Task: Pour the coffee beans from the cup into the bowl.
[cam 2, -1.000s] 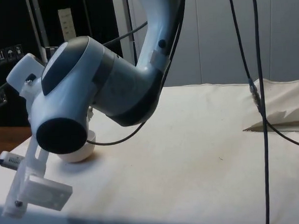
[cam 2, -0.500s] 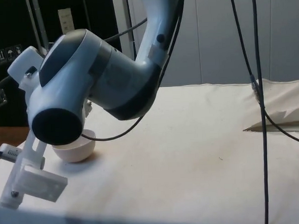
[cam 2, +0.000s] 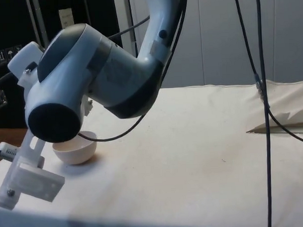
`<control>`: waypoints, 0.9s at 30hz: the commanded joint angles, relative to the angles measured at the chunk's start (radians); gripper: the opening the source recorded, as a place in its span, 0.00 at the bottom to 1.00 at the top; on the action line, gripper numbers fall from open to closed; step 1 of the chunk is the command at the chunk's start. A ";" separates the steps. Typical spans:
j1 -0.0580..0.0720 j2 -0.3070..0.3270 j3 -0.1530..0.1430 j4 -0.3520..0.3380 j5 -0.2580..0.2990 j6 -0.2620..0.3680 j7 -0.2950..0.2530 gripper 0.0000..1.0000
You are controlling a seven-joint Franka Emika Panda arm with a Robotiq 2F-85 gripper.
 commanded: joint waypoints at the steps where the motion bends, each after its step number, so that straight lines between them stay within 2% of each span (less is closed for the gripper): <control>1: -0.008 -0.009 0.011 -0.008 0.014 0.007 0.008 0.00; 8: -0.009 -0.025 0.021 -0.014 0.067 0.007 0.049 0.00; 9: 0.000 -0.016 0.010 -0.006 0.053 0.000 0.043 0.00; 10: -0.009 -0.027 0.023 -0.015 0.074 0.007 0.053 0.00; 15: -0.012 -0.045 0.030 -0.027 0.110 0.013 0.079 0.00; 16: -0.001 -0.036 0.020 -0.019 0.101 0.000 0.075 0.00; 17: -0.013 -0.048 0.031 -0.028 0.114 0.016 0.082 0.00; 24: -0.028 -0.074 0.030 -0.033 0.132 0.033 0.088 0.00; 25: -0.017 -0.066 0.022 -0.026 0.125 0.017 0.088 0.00; 26: -0.030 -0.077 0.030 -0.032 0.133 0.035 0.088 0.00; 27: -0.032 -0.079 0.030 -0.032 0.135 0.037 0.088 0.00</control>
